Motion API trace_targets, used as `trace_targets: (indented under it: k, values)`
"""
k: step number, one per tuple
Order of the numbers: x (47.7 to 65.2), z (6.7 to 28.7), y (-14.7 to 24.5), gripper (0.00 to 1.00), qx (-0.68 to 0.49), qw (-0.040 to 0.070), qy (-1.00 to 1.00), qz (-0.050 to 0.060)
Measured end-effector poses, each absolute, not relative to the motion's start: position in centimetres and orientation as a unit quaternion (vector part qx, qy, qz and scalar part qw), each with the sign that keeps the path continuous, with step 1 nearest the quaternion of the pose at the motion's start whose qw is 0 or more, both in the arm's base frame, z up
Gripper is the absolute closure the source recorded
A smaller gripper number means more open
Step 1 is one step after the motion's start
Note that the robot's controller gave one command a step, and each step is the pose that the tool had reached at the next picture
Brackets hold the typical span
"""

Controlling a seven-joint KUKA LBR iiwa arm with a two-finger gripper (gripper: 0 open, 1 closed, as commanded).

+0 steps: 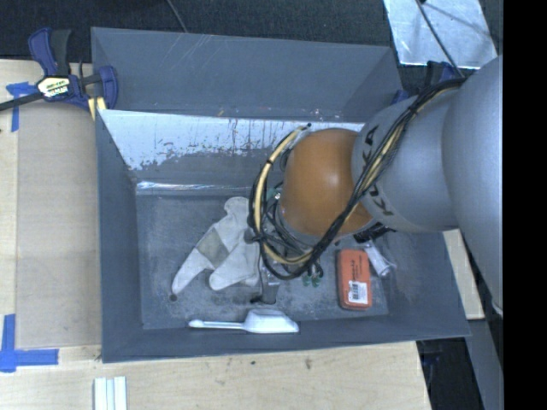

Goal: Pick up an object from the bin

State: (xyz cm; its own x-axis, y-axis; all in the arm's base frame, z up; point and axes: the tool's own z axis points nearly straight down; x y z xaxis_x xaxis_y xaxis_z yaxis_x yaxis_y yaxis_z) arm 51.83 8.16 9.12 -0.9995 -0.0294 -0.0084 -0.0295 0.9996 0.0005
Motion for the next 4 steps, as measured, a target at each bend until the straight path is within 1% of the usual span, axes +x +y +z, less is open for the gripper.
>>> trace_targets:
  k: [1,2,3,4]
  values:
    - [53.0,7.2,10.2,1.0,0.048,0.002,0.999,0.001]
    - [53.0,7.2,10.2,1.0,0.048,0.002,0.999,0.001]
    - [52.6,12.3,11.0,1.0,0.051,-0.002,0.999,-0.001]
    - [52.3,19.1,11.2,1.0,0.045,-0.001,0.999,0.0]
